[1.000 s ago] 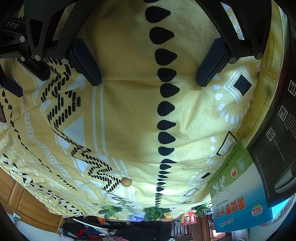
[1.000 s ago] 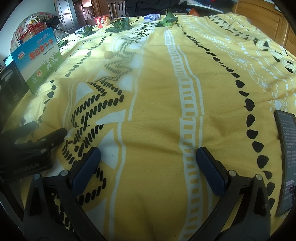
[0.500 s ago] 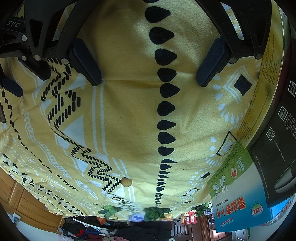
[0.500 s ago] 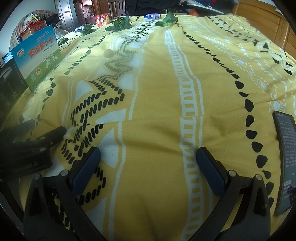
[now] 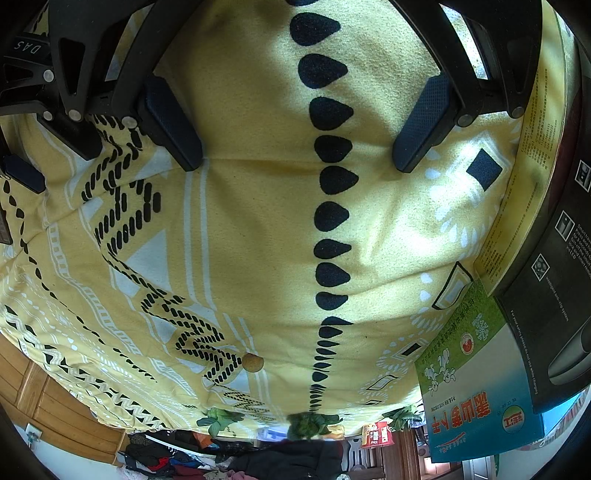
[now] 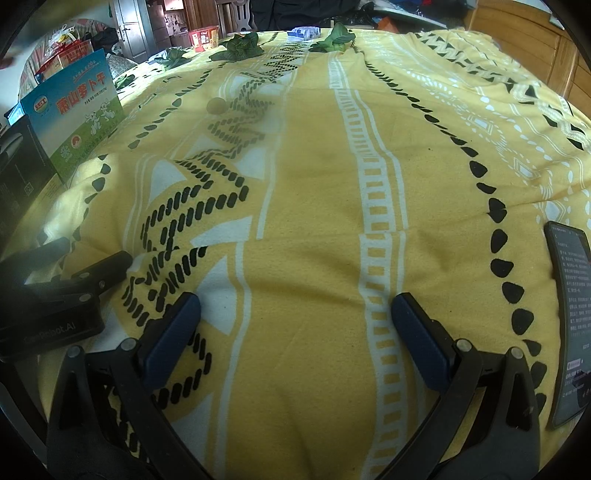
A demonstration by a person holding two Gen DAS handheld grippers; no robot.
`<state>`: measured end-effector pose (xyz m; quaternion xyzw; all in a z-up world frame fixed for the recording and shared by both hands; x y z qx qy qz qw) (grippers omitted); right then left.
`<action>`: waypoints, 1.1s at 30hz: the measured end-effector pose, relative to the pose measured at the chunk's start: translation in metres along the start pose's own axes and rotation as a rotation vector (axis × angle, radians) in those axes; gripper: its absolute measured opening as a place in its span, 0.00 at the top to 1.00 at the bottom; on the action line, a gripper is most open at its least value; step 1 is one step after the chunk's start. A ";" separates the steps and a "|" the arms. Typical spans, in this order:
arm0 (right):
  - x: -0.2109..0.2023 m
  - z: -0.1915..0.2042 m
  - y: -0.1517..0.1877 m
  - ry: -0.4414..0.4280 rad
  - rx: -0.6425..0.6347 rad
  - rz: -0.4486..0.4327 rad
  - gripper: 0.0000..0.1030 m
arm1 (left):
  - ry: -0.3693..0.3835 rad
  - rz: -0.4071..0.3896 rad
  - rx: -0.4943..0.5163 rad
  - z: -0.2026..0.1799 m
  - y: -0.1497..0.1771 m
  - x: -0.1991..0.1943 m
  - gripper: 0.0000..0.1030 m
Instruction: Organize fruits
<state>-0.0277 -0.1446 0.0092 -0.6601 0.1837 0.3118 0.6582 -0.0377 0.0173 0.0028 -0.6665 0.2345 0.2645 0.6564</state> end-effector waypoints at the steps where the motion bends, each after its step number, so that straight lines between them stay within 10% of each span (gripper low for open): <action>1: 0.000 0.000 0.000 0.000 0.000 0.000 0.00 | 0.000 0.000 0.000 0.000 0.000 0.000 0.00; 33: -0.001 -0.003 0.001 0.001 -0.002 0.001 0.00 | 0.000 0.001 0.000 -0.001 -0.001 0.002 0.00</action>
Point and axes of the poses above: each gripper's, at about its wrist camera, not at the fingertips, and x roughly the way its jaws point, z to its left, y to its underside, the point moved 1 cm from there along x, roughly the way its jaws point, and after that the axes turned 15 degrees about -z, right-handed, at the moved point
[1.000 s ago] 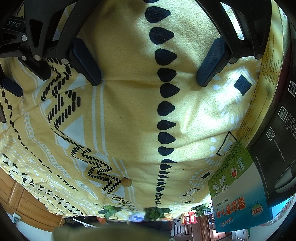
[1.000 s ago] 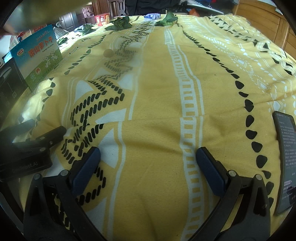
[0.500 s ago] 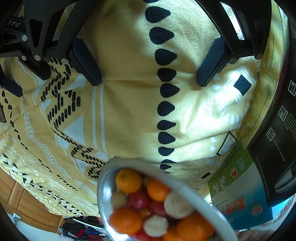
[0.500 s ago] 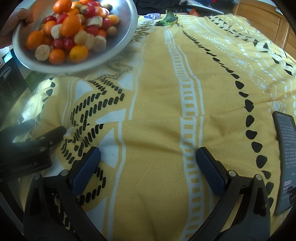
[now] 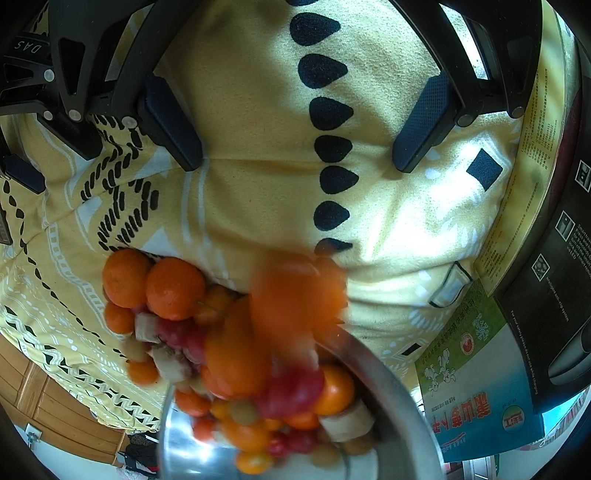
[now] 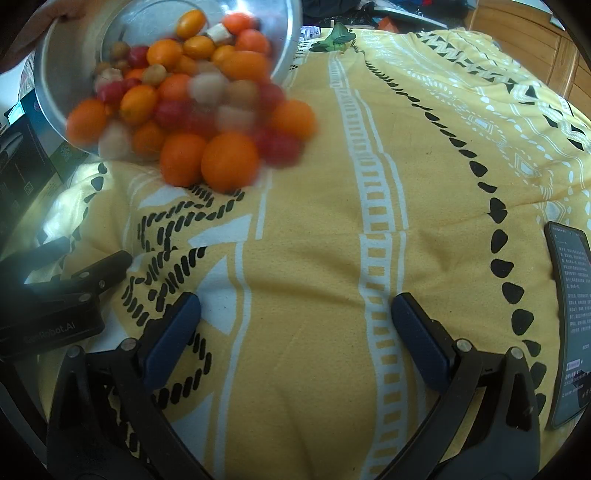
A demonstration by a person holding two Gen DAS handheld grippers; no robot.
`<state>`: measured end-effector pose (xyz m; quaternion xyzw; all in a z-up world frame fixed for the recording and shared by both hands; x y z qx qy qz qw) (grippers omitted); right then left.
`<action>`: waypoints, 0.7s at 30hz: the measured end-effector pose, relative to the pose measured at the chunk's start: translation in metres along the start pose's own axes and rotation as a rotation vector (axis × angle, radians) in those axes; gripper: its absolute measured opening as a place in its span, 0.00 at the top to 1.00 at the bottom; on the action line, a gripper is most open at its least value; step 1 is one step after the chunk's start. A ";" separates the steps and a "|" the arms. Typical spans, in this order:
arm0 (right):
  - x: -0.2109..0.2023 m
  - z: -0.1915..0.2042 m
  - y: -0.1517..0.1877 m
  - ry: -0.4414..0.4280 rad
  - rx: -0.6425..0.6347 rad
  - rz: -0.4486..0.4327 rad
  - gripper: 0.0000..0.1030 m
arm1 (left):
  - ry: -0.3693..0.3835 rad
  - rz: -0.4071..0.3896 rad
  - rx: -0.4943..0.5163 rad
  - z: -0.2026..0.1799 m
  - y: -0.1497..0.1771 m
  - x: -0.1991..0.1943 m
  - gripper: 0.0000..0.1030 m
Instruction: Organize fruits
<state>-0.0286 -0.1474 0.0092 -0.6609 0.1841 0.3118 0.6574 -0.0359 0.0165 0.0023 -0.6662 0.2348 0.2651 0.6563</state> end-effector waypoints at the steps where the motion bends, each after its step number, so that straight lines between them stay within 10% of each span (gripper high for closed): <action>1: 0.000 -0.001 0.000 0.000 0.000 0.000 0.00 | 0.000 0.000 0.000 0.000 0.000 0.000 0.00; 21: 0.000 -0.001 0.000 0.002 -0.003 0.000 0.00 | -0.001 0.002 0.001 0.001 0.000 0.000 0.00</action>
Point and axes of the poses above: each gripper's, at about its wrist camera, not at the fingertips, and x roughly the way its jaws point, z to its left, y to its underside, the point moved 1 cm from there along x, roughly the way its jaws point, and after that the axes turned 15 degrees about -z, right-handed, at the moved point
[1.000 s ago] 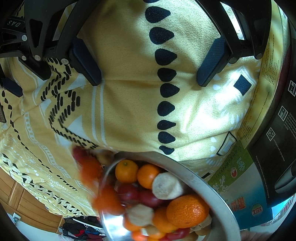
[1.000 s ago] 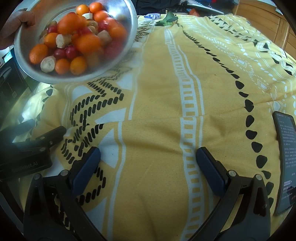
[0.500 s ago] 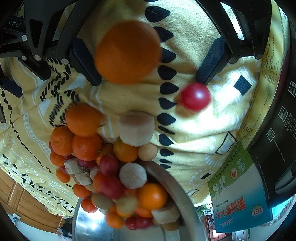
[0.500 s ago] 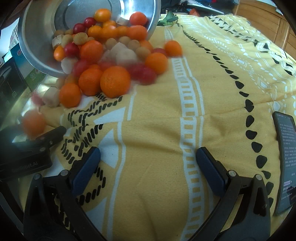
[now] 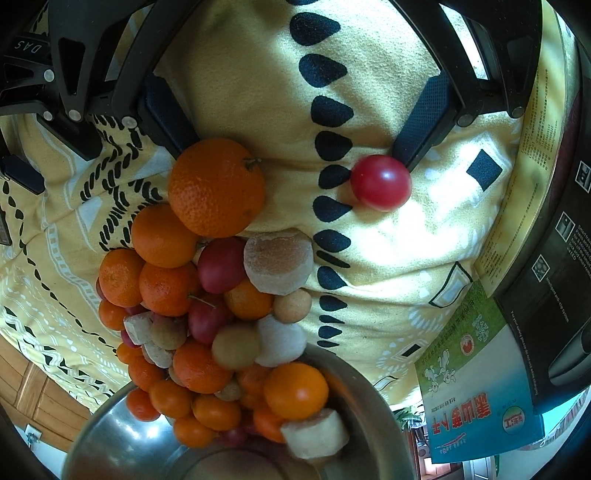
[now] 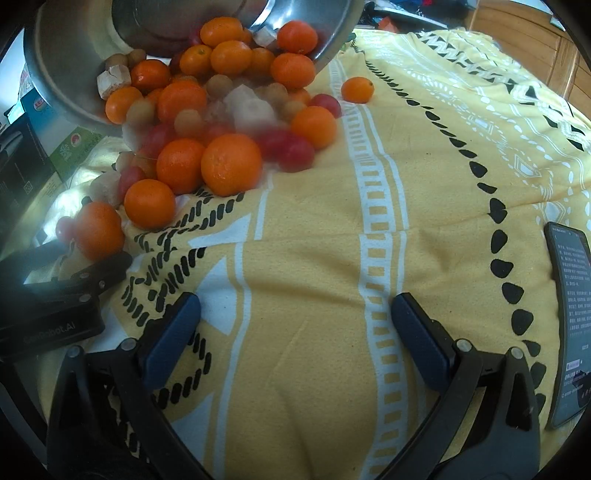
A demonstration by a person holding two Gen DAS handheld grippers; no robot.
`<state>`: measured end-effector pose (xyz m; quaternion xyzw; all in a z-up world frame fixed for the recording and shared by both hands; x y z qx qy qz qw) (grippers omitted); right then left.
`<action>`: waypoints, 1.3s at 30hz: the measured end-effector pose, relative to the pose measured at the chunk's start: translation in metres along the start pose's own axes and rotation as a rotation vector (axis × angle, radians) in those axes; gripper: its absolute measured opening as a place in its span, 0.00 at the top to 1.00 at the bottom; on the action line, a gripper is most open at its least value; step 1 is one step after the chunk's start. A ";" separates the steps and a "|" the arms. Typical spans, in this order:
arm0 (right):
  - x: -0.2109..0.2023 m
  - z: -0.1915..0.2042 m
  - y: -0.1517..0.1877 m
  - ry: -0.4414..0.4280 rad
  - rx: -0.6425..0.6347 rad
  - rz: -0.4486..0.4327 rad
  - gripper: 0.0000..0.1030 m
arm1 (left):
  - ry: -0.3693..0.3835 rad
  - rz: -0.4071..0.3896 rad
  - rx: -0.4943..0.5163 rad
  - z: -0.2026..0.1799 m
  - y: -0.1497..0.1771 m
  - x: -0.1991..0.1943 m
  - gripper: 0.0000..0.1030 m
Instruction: Organize fruits
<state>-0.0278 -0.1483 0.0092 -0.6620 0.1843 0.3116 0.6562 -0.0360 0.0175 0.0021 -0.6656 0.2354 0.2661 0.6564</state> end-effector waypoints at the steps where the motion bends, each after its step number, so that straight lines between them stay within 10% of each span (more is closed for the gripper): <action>1: 0.000 0.001 0.000 0.000 0.000 0.000 0.00 | 0.000 0.000 0.000 0.000 0.000 0.000 0.00; 39: -0.002 -0.003 0.000 0.001 -0.002 -0.001 0.00 | -0.001 -0.001 0.000 0.000 0.000 0.001 0.00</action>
Point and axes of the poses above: each gripper's, at about its wrist camera, not at the fingertips, and x roughly the way its jaws point, z to its left, y to its underside, the point moved 1 cm from there along x, roughly the way its jaws point, and after that the axes turned 15 degrees about -z, right-handed, at the moved point
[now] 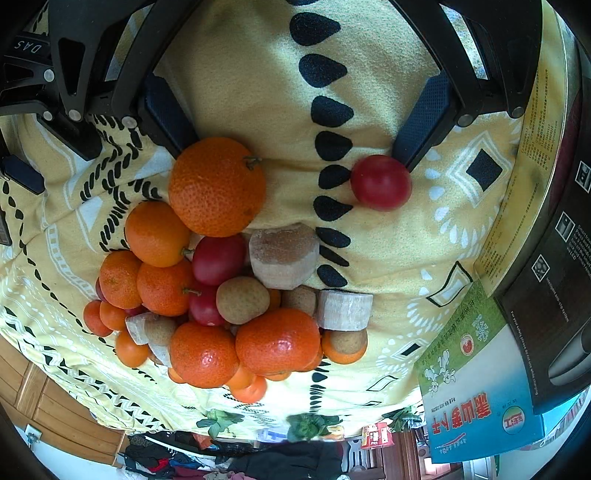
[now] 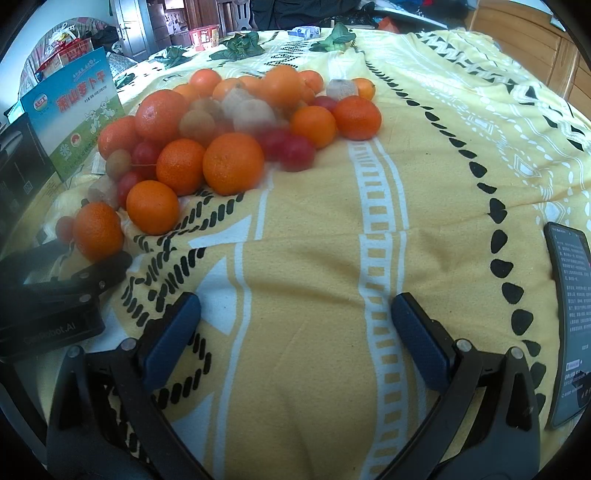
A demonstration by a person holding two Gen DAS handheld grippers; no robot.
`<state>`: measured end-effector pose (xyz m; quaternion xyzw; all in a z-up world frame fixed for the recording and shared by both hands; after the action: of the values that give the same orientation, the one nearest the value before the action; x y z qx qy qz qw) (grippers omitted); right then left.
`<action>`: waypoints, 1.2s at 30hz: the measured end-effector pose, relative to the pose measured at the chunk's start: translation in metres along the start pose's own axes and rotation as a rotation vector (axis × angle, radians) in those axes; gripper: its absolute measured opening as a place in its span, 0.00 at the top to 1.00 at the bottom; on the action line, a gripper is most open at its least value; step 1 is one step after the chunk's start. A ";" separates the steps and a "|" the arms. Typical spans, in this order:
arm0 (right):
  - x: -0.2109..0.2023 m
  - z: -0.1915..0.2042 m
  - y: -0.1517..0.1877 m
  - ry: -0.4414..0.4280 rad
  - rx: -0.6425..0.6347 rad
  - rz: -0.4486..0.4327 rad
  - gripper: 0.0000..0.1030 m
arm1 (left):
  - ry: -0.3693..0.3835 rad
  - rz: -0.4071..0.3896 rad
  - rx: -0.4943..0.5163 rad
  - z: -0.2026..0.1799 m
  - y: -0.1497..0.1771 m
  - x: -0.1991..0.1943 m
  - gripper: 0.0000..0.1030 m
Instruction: Organize fruits
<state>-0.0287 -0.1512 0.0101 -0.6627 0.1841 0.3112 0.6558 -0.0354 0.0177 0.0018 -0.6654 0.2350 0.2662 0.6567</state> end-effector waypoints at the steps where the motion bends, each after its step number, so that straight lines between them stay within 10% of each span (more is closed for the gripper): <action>1: 0.000 0.001 0.000 0.000 0.000 0.000 0.00 | 0.000 0.000 0.000 0.000 0.000 0.000 0.00; 36: 0.000 0.002 0.000 0.002 -0.005 0.000 0.00 | 0.000 0.000 0.000 0.000 0.000 0.000 0.00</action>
<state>-0.0290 -0.1488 0.0098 -0.6646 0.1842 0.3109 0.6540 -0.0353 0.0177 0.0014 -0.6655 0.2348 0.2662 0.6566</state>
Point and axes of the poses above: each gripper's, at about its wrist camera, not at the fingertips, and x roughly the way its jaws point, z to its left, y to its underside, the point moved 1 cm from there along x, roughly the way its jaws point, and after that the axes turned 15 degrees about -z, right-handed, at the moved point
